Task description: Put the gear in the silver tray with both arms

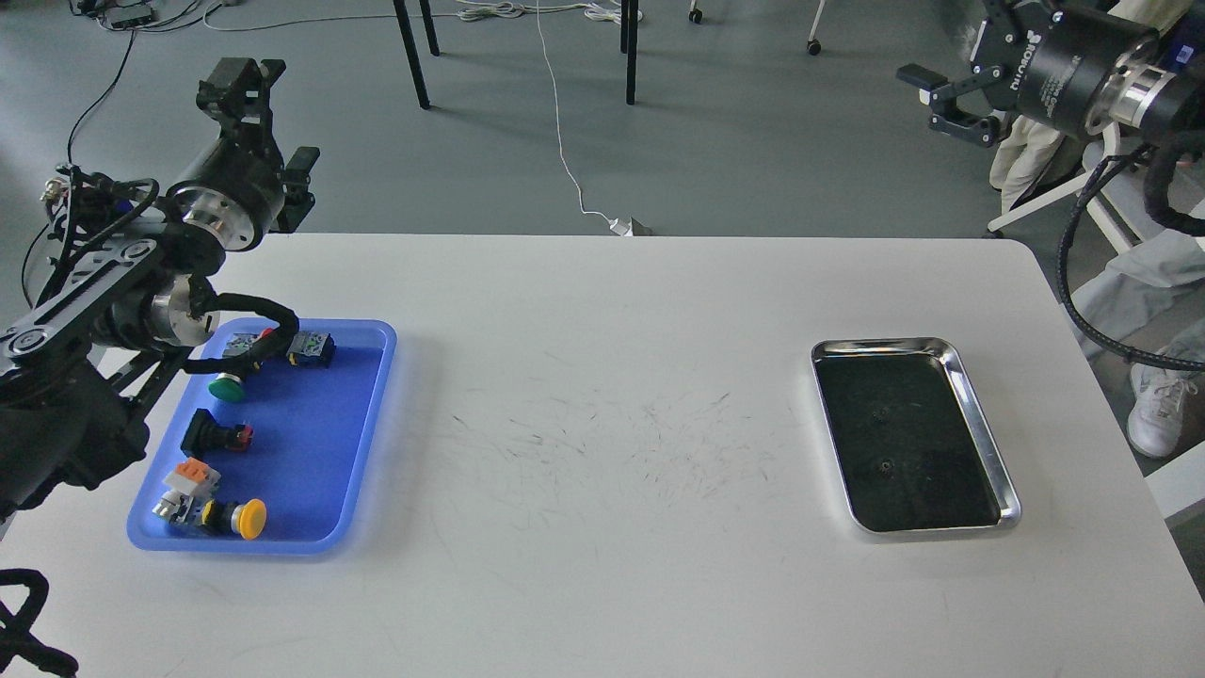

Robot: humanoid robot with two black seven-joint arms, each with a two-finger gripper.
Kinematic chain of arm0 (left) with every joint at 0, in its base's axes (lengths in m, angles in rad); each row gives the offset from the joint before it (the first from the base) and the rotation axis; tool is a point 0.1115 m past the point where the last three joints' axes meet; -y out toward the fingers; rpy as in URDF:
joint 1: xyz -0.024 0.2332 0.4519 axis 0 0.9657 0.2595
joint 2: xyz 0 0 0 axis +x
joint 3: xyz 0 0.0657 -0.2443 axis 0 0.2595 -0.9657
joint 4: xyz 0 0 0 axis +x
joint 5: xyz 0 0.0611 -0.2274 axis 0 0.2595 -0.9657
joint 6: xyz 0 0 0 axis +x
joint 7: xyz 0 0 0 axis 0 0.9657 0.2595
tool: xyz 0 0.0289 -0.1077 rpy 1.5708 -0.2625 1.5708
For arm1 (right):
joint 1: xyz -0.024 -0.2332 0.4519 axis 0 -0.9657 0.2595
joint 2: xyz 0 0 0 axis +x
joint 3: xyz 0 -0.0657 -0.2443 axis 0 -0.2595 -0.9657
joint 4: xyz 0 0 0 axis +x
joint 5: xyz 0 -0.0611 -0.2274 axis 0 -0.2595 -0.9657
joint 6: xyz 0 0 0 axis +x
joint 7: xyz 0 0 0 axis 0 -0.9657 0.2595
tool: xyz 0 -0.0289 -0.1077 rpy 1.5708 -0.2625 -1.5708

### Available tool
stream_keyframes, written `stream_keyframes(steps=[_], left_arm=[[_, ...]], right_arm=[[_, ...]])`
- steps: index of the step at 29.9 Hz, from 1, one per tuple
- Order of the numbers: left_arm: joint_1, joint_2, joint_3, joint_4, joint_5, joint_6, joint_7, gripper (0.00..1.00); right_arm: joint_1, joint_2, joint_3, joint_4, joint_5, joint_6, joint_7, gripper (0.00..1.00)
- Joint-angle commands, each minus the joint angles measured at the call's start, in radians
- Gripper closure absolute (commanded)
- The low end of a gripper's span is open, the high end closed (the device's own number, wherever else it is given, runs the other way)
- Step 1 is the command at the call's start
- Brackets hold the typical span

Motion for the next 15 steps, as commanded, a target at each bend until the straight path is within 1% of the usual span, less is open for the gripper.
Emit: stream_keyframes(steps=[1, 3, 6, 8, 13, 15], left_arm=[[0.002, -0.004, -0.004, 0.026, -0.008, -0.003, -0.002, 0.02], [0.004, -0.004, -0.004, 0.041, -0.043, -0.01, -0.003, 0.02], [0.004, -0.007, -0.007, 0.063, -0.113, -0.067, -0.003, 0.02], [0.005, -0.014, -0.022, 0.079, -0.159, -0.084, -0.003, 0.02], [0.01, -0.066, -0.063, 0.112, -0.192, -0.092, -0.006, 0.02], [0.011, -0.085, -0.065, 0.138, -0.192, -0.102, -0.031, 0.02]], right_arm=[[-0.201, 0.064, 0.165, -0.004, 0.067, 0.0, 0.015, 0.02], [-0.301, 0.096, 0.26, -0.004, 0.066, 0.0, 0.014, 0.02], [-0.387, 0.156, 0.357, -0.004, 0.066, 0.0, 0.009, 0.02], [-0.418, 0.188, 0.397, -0.001, 0.066, 0.0, 0.009, 0.02], [-0.459, 0.268, 0.48, -0.004, 0.066, 0.0, 0.014, 0.02], [-0.47, 0.285, 0.517, -0.021, 0.066, 0.0, 0.014, 0.01]])
